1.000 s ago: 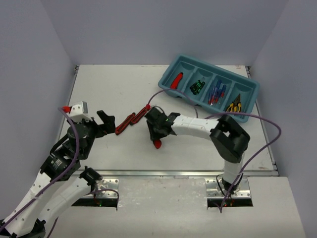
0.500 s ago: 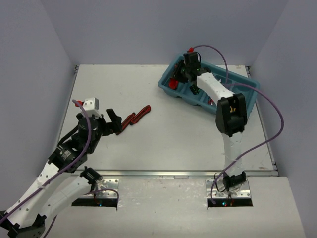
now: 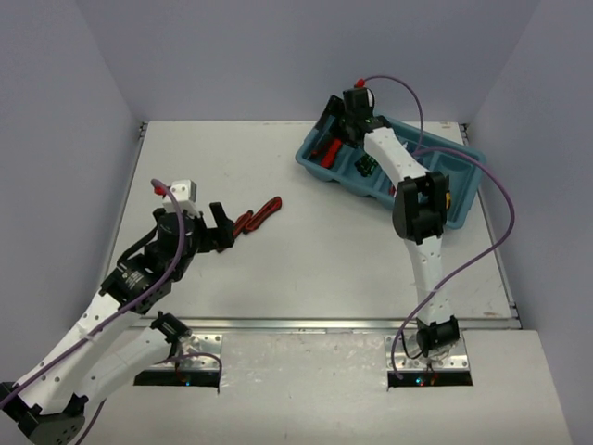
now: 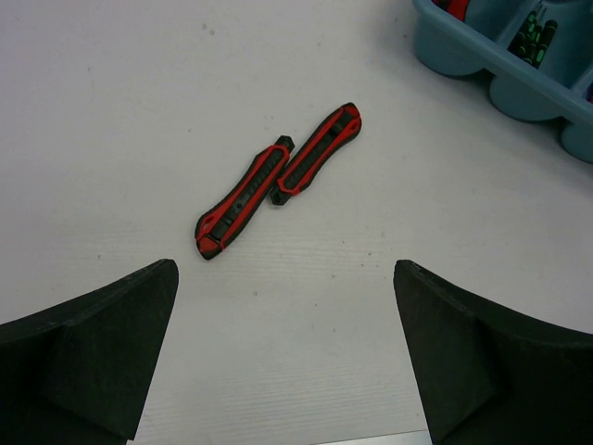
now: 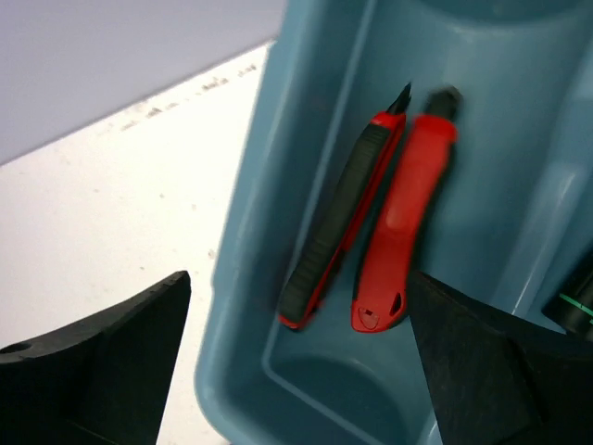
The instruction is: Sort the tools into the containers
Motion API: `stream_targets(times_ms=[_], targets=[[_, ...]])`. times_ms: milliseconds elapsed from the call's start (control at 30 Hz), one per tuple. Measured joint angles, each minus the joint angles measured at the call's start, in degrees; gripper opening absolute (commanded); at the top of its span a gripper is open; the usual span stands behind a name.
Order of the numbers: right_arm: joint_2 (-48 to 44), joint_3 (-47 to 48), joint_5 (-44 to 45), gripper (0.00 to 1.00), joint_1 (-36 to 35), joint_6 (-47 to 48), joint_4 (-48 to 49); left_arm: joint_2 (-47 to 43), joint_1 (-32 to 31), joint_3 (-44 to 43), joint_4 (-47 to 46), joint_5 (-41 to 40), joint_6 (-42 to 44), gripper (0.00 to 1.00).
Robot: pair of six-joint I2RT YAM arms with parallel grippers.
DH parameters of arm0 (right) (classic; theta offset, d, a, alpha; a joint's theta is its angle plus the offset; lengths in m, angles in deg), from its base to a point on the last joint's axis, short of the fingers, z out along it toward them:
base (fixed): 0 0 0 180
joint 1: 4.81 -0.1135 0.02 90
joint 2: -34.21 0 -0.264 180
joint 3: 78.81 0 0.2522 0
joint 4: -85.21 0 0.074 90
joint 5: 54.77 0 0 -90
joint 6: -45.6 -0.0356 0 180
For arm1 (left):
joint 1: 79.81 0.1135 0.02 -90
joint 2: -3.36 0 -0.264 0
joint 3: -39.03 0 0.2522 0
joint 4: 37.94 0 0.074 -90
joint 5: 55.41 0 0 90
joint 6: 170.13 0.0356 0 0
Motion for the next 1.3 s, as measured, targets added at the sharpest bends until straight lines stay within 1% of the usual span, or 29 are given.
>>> stream_targets(times_ms=[67,133,233,300,367,400,467,567,633,700,767,867,933,967,1100,1133,1200,1267,1300], targets=[[-0.83,0.74,-0.61,0.99,-0.05,1.79,0.84,1.73,0.08,-0.07,-0.13,-0.10,0.15,1.00],[-4.09,-1.70,-2.09,0.99,-0.14,3.97,0.81,5.22,0.59,-0.33,-0.55,-0.96,0.13,1.00],[-13.06,-8.08,-4.81,0.99,-0.50,7.98,-0.87,11.91,1.46,-0.47,-1.06,-1.70,0.20,1.00],[-20.97,-12.87,-8.61,0.99,-0.82,11.43,-1.56,18.12,1.75,-0.58,-1.65,-0.81,0.84,1.00],[-31.71,-21.11,-12.16,0.99,-1.10,14.73,-1.97,23.82,1.85,-0.92,-2.21,2.15,2.21,1.00],[-37.89,-27.17,-14.16,0.99,-1.20,15.98,-0.31,26.80,1.86,-1.61,-2.05,3.73,3.08,1.00],[-51.50,-42.17,-18.17,0.99,-1.53,17.72,3.02,32.19,1.86,-4.13,-2.76,6.28,4.86,1.00],[-69.12,-64.32,-23.11,0.99,-1.80,17.66,8.17,42.23,1.87,-12.23,-2.62,7.78,8.52,1.00],[-77.04,-77.68,-25.34,0.99,-1.79,16.94,11.93,49.67,1.89,-18.61,-4.31,7.42,11.82,0.99],[-82.31,-88.90,-26.85,0.99,-1.79,16.19,11.38,58.10,2.01,-24.94,-6.74,7.80,15.66,0.99],[-83.72,-94.30,-27.24,0.99,-1.79,15.85,8.87,64.56,2.13,-28.89,-8.25,8.40,19.02,0.99],[-85.94,-96.21,-27.30,0.99,-1.79,15.28,6.48,71.72,3.16,-33.10,-7.85,10.40,23.62,0.97],[-89.49,-96.28,-27.58,0.99,-1.79,15.18,6.42,75.56,4.57,-36.07,-7.24,12.86,25.63,0.95],[-91.74,-96.28,-27.71,0.99,-1.79,15.20,6.24,76.95,5.38,-37.35,-6.91,14.44,26.26,0.92],[-97.42,-96.26,-27.82,0.99,-1.67,15.52,5.48,81.04,8.42,-41.82,-6.19,18.11,27.76,0.73],[-98.61,-96.25,-27.81,0.99,-1.64,15.64,5.29,82.02,9.14,-42.96,-5.83,18.87,28.05,0.70],[-99.72,-96.21,-27.52,0.99,-1.66,16.30,4.24,83.72,9.78,-45.21,-3.33,20.45,28.59,0.61],[-100.60,-96.10,-27.20,0.99,-1.64,16.87,2.77,85.19,9.94,-46.33,-2.78,22.61,28.90,0.52],[-100.83,-95.97,-27.08,0.99,-1.64,17.13,2.26,85.58,9.94,-46.31,-2.46,23.86,28.95,0.51]])
